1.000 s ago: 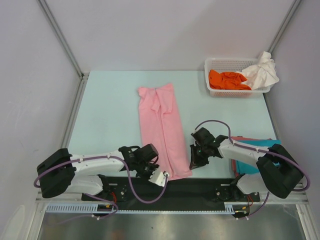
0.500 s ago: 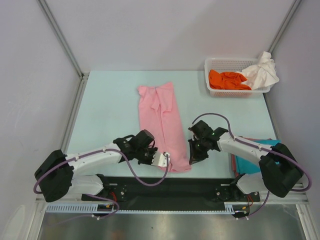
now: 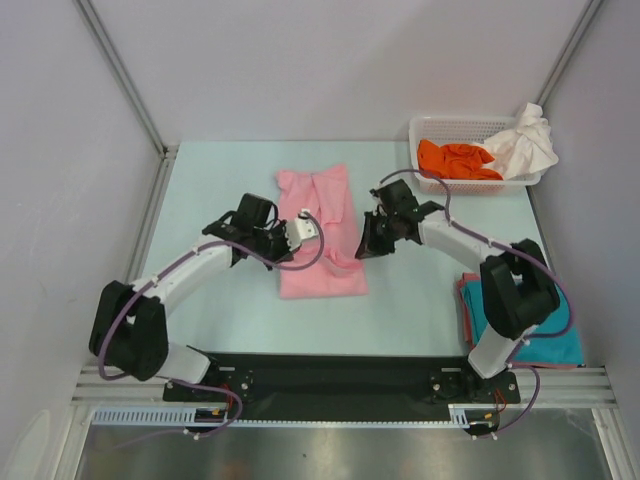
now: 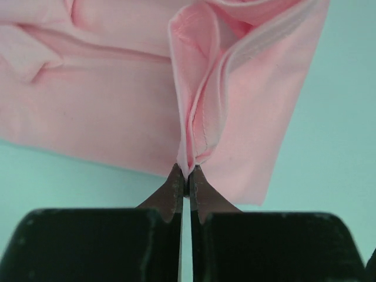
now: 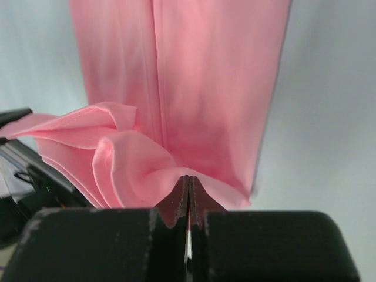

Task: Fold and stack the t-shirts
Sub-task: Fold the tshirt

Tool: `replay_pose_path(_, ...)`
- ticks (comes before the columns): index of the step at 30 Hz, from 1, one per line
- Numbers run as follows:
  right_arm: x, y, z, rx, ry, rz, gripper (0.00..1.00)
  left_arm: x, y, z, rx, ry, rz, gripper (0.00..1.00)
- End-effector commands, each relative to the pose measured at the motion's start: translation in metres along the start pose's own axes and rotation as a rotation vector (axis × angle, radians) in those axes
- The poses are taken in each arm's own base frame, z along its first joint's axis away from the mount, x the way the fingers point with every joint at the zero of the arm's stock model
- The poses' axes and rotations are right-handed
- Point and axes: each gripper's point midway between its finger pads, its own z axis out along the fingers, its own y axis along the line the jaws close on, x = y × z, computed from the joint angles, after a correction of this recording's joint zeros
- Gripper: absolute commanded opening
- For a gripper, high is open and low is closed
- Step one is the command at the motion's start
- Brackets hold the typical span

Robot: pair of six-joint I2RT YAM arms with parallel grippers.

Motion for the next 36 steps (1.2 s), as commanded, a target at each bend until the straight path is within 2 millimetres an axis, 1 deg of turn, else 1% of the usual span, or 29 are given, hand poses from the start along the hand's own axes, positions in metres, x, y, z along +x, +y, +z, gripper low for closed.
replay_pose_path(1, -0.064, 0.008, 0.008, -0.048, -0.112, -0.007, 0.0, -0.008, 0.031, -0.002, -0.031, -0.034, -0.101, 0.0)
replay_pose_path(2, -0.071, 0.008, 0.012, -0.05, -0.115, -0.006, 0.0, 0.0, 0.037, 0.006, -0.025, -0.003, -0.127, 0.0)
replay_pose_path(3, -0.075, 0.005, 0.021, -0.044, -0.103, 0.0, 0.0, -0.003, 0.053, 0.003, -0.051, -0.004, -0.144, 0.0)
replay_pose_path(4, -0.084, 0.007, 0.022, -0.053, -0.114, 0.002, 0.0, -0.002, 0.058, 0.005, -0.051, 0.003, -0.174, 0.0)
replay_pose_path(5, -0.087, 0.006, 0.024, -0.059, -0.108, 0.011, 0.0, 0.005, 0.062, 0.013, -0.038, 0.022, -0.205, 0.01)
replay_pose_path(6, -0.086, 0.002, 0.032, -0.056, -0.091, 0.021, 0.0, 0.003, 0.074, 0.011, -0.06, 0.012, -0.218, 0.0)
replay_pose_path(7, -0.089, -0.002, 0.034, -0.05, -0.091, 0.03, 0.0, 0.003, 0.08, 0.013, -0.074, 0.008, -0.235, 0.0)
replay_pose_path(9, -0.097, -0.003, 0.037, -0.053, -0.102, 0.034, 0.0, 0.012, 0.092, 0.019, -0.105, 0.018, -0.249, 0.0)
replay_pose_path(10, -0.098, -0.008, 0.042, -0.045, -0.1, 0.043, 0.0, 0.015, 0.095, 0.021, -0.112, 0.025, -0.254, 0.0)
replay_pose_path(16, -0.118, -0.019, 0.05, -0.034, -0.127, 0.078, 0.0, 0.034, 0.103, 0.035, -0.12, 0.084, -0.304, 0.01)
replay_pose_path(17, -0.12, -0.023, 0.053, -0.026, -0.128, 0.091, 0.0, 0.033, 0.106, 0.036, -0.128, 0.081, -0.304, 0.06)
replay_pose_path(18, -0.123, -0.027, 0.053, -0.017, -0.134, 0.103, 0.06, 0.031, 0.112, 0.037, -0.145, 0.074, -0.299, 0.1)
replay_pose_path(19, -0.125, -0.03, 0.054, -0.014, -0.139, 0.112, 0.2, 0.035, 0.116, 0.041, -0.159, 0.092, -0.32, 0.15)
replay_pose_path(20, -0.127, -0.034, 0.054, -0.005, -0.144, 0.123, 0.27, 0.036, 0.122, 0.043, -0.179, 0.099, -0.333, 0.26)
replay_pose_path(21, -0.136, -0.044, 0.049, 0.016, -0.171, 0.147, 0.33, 0.029, 0.136, 0.041, -0.221, 0.089, -0.338, 0.29)
replay_pose_path(22, -0.141, -0.049, 0.047, 0.028, -0.187, 0.161, 0.41, 0.041, 0.146, 0.045, -0.268, 0.135, -0.38, 0.32)
replay_pose_path(23, -0.148, -0.05, 0.038, 0.032, -0.217, 0.166, 0.43, 0.034, 0.163, 0.041, -0.318, 0.131, -0.388, 0.38)
replay_pose_path(24, -0.157, -0.054, 0.03, 0.051, -0.256, 0.167, 0.44, 0.04, 0.172, 0.04, -0.354, 0.152, -0.414, 0.41)
replay_pose_path(25, -0.162, -0.059, 0.021, 0.066, -0.282, 0.159, 0.45, 0.042, 0.181, 0.037, -0.387, 0.155, -0.445, 0.45)
replay_pose_path(26, -0.165, -0.059, 0.015, 0.078, -0.301, 0.144, 0.45, 0.048, 0.189, 0.035, -0.418, 0.173, -0.469, 0.52)
replay_pose_path(27, -0.168, -0.057, 0.003, 0.089, -0.323, 0.124, 0.45, 0.048, 0.204, 0.026, -0.453, 0.153, -0.488, 0.55)
replay_pose_path(28, -0.162, -0.058, 0.001, 0.102, -0.312, 0.095, 0.46, 0.049, 0.209, 0.022, -0.471, 0.148, -0.506, 0.6)
replay_pose_path(30, -0.145, -0.062, -0.004, 0.123, -0.271, 0.085, 0.48, 0.052, 0.224, 0.003, -0.547, 0.155, -0.529, 0.6)
replay_pose_path(31, -0.137, -0.059, -0.01, 0.118, -0.263, 0.061, 0.5, 0.05, 0.224, -0.004, -0.557, 0.161, -0.531, 0.59)
replay_pose_path(32, -0.114, -0.066, -0.006, 0.127, -0.218, 0.068, 0.52, 0.047, 0.214, -0.003, -0.52, 0.16, -0.521, 0.54)
replay_pose_path(33, -0.099, -0.065, -0.005, 0.117, -0.188, 0.068, 0.54, 0.032, 0.2, -0.017, -0.486, 0.129, -0.469, 0.51)
replay_pose_path(34, -0.091, -0.058, -0.013, 0.105, -0.192, 0.058, 0.57, 0.026, 0.185, -0.019, -0.446, 0.11, -0.43, 0.5)
replay_pose_path(35, -0.062, -0.059, -0.004, 0.111, -0.133, 0.065, 0.58, 0.033, 0.148, -0.003, -0.358, 0.129, -0.386, 0.49)
replay_pose_path(36, -0.054, -0.054, -0.002, 0.096, -0.124, 0.058, 0.59, 0.013, 0.129, -0.017, -0.331, 0.08, -0.259, 0.48)
